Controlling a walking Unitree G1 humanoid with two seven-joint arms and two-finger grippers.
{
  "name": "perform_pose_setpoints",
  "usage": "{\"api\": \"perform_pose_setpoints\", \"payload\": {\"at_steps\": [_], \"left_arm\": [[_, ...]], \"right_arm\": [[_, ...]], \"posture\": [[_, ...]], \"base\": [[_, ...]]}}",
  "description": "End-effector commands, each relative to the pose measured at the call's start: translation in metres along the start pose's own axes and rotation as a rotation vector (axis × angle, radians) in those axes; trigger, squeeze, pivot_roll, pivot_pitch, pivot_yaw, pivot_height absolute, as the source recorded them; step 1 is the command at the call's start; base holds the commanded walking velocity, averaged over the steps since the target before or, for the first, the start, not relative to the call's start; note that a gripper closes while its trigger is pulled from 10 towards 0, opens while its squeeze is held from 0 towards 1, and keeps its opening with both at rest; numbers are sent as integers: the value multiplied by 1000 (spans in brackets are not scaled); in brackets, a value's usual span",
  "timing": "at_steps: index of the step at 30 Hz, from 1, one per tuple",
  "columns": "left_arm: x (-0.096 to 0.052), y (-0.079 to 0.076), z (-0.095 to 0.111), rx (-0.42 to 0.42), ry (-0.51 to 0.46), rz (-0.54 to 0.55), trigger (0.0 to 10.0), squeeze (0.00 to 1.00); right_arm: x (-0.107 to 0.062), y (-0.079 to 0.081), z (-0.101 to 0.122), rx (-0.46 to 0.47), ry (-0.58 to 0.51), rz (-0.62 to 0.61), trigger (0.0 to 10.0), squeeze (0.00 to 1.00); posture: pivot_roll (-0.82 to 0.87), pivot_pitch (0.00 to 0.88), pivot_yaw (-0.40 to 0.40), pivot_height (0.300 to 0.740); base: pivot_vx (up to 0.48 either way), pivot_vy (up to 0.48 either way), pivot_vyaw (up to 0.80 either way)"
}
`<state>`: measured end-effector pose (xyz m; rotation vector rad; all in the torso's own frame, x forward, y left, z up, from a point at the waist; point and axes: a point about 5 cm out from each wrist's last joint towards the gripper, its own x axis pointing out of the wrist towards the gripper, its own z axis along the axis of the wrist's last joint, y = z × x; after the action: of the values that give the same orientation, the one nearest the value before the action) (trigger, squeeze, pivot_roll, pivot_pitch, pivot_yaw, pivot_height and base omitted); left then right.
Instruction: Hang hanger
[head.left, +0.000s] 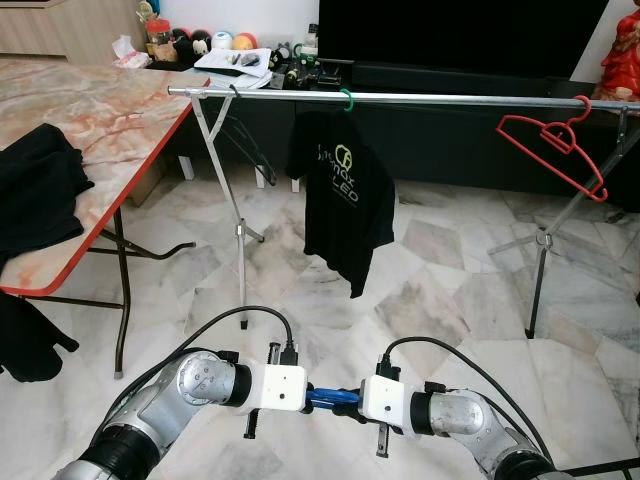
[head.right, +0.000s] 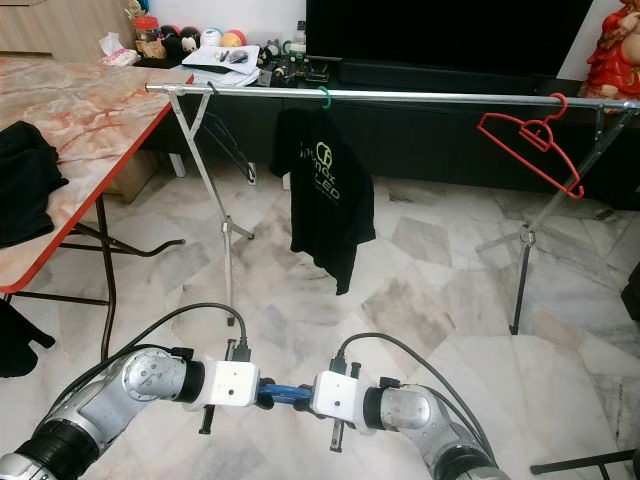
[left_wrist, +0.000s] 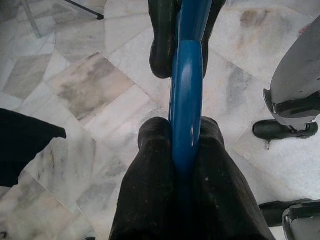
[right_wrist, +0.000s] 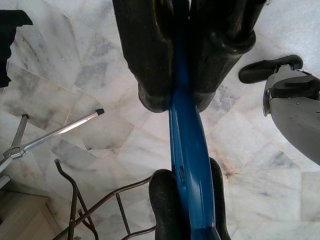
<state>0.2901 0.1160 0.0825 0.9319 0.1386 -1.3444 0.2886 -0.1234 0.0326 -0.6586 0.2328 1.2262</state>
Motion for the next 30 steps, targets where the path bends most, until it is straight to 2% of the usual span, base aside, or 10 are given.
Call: {"api": "perform_pose_setpoints", "payload": {"at_steps": [1, 5, 6, 14, 16, 22, 25, 27, 29, 30], "left_arm": [[0, 5, 5, 10, -36, 21, 10000, 0], [-1, 5, 4, 8, -32, -1, 10000, 0], [-2, 5, 4, 5, -34, -7, 10000, 1000], [-6, 4, 2, -2, -27, -31, 10000, 1000], [-8, 2, -1, -9, -15, -61, 10000, 1000], [-14, -1, -4, -26, 8, -113, 10000, 1000], [-19, -2, -8, -43, 18, -113, 10000, 1000], [-21, -2, -9, -53, 23, -109, 10000, 1000], [-24, -1, -13, -75, 29, -79, 10000, 1000], [-28, 0, -18, -122, 23, -25, 10000, 1000]], "right_arm": [[1, 4, -3, 30, -2, -2, 0, 0], [1, 8, -5, 29, 8, 9, 0, 0], [1, 9, -6, 30, 14, 12, 0, 0], [-3, 18, -17, 54, 68, 31, 0, 0], [-5, 24, -25, 64, 114, 38, 0, 0], [-9, 30, -37, 103, 174, -1, 0, 0], [-14, 38, -50, 188, 234, -50, 0, 0], [-16, 40, -54, 212, 248, -61, 0, 0], [-18, 45, -60, 268, 271, -95, 0, 0], [-19, 49, -65, 334, 286, -143, 0, 0]], "posture": [[11, 100, -46, 721], [12, 101, -45, 721], [11, 101, -44, 721], [12, 103, -45, 721], [11, 103, -45, 721], [12, 107, -45, 721], [11, 110, -44, 721], [11, 110, -43, 721], [11, 111, -43, 721], [14, 113, -40, 721]], "base": [[0, 0, 0], [0, 0, 0], [0, 0, 0], [0, 0, 0], [0, 0, 0], [0, 0, 0], [0, 0, 0], [0, 0, 0], [0, 0, 0], [0, 0, 0]]}}
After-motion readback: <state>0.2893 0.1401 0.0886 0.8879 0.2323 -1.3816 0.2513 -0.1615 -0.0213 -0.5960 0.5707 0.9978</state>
